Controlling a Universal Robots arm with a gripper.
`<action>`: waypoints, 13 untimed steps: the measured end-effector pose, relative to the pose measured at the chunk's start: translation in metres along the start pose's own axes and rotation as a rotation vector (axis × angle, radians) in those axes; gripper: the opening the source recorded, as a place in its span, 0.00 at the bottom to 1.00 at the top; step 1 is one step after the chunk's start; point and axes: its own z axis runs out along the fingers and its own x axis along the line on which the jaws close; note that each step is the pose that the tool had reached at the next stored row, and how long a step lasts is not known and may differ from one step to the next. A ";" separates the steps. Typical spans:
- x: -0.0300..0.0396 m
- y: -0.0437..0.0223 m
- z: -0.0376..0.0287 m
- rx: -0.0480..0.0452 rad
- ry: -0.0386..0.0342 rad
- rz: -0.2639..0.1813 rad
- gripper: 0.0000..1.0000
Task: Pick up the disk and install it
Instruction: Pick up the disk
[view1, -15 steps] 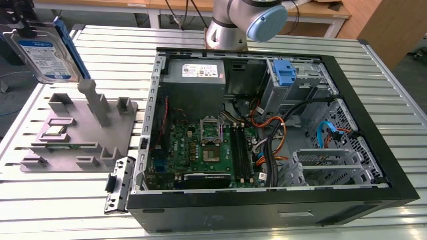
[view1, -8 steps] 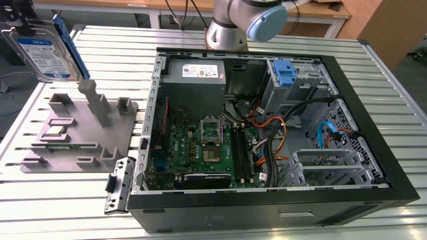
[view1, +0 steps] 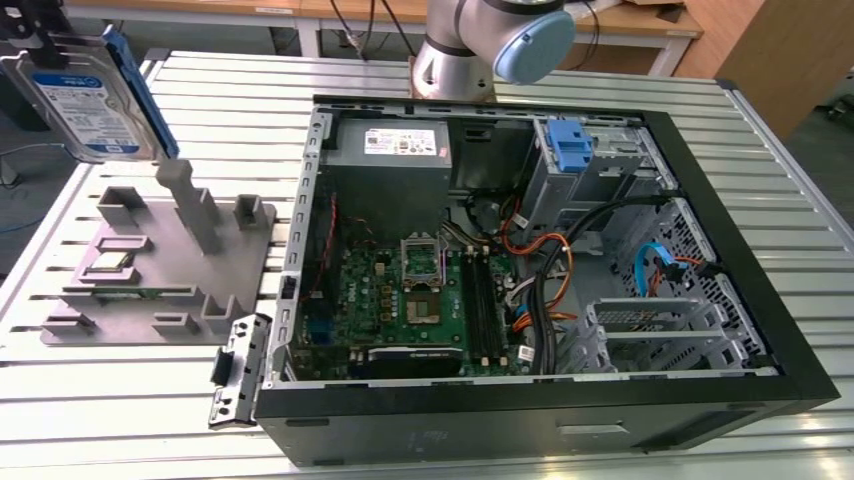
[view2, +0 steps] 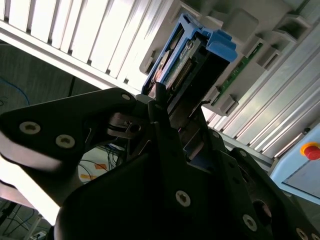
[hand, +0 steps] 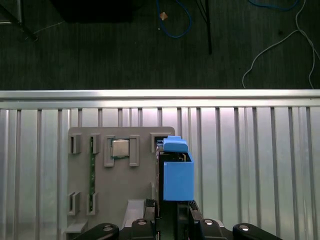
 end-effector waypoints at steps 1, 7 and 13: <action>-0.0001 0.0000 -0.0009 0.0000 0.0000 0.000 0.35; -0.0005 0.0003 -0.0072 -0.0001 0.0000 0.000 0.35; -0.0010 0.0007 -0.0162 0.0000 0.0000 0.000 0.35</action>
